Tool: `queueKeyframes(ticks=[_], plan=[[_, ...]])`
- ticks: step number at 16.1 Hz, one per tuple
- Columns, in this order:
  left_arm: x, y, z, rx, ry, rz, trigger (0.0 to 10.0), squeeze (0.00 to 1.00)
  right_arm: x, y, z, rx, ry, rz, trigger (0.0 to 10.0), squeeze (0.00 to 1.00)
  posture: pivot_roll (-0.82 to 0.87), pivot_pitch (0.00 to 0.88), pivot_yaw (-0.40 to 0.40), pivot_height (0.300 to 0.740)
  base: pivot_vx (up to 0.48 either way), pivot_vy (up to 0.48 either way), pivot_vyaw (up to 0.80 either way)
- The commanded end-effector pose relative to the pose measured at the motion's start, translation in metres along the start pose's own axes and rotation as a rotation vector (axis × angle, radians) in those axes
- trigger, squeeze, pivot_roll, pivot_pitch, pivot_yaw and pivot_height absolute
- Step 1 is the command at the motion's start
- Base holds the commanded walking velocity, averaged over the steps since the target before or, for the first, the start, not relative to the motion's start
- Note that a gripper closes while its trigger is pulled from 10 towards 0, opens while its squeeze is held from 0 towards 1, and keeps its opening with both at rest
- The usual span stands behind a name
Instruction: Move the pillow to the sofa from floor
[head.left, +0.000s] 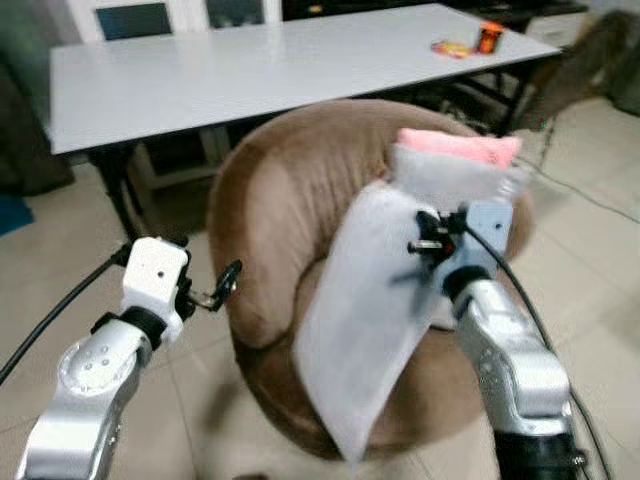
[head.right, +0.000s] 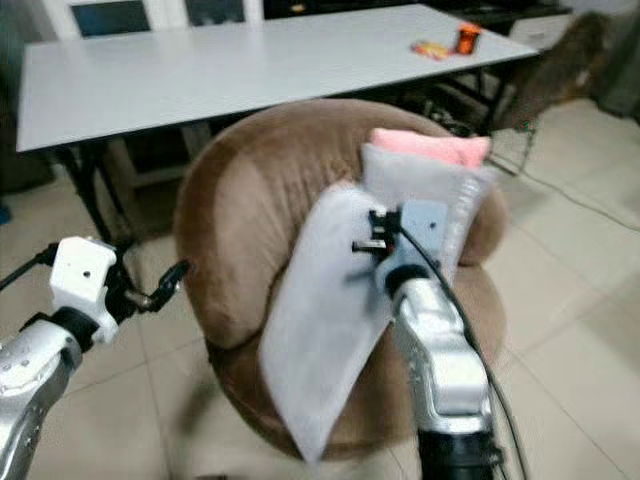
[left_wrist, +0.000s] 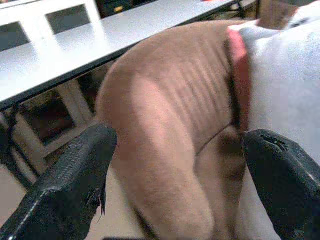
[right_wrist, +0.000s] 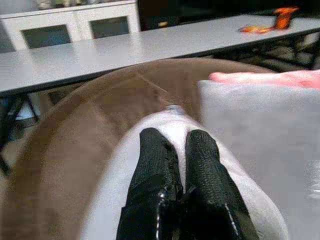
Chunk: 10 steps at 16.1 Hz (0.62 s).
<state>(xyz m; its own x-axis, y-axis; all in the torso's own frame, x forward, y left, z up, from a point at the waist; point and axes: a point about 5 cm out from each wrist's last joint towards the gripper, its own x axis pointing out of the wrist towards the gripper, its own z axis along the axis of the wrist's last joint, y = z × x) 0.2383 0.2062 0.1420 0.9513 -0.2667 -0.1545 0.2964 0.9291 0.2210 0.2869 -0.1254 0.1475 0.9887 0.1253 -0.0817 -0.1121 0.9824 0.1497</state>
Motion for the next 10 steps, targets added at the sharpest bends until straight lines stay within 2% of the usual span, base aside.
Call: queueKeyframes(ticks=[1, 7, 10], plan=[[0.0025, -0.0008, 0.0048, 0.006, -0.014, -0.009, 10.0, 0.0, 0.0001, -0.0022, 0.0127, -0.014, -0.062, -0.006, 10.0, 0.0, 0.02, 0.0, -0.014, 0.74, 0.315, 0.0, 0.0], [0.003, -0.0012, 0.0052, 0.009, -0.014, -0.015, 10.0, 0.0, 0.0008, -0.0028, 0.0131, -0.019, -0.069, -0.022, 10.0, 0.0, 0.02, 0.0, -0.01, 0.74, 0.311, 0.0, 0.0], [0.0033, -0.0074, 0.0081, 0.012, -0.039, -0.062, 10.0, 0.0, 0.0057, -0.004, 0.0134, -0.001, -0.074, -0.024, 10.0, 0.0, 0.02, 0.0, -0.009, 0.74, 0.0, 0.0, 0.0]])
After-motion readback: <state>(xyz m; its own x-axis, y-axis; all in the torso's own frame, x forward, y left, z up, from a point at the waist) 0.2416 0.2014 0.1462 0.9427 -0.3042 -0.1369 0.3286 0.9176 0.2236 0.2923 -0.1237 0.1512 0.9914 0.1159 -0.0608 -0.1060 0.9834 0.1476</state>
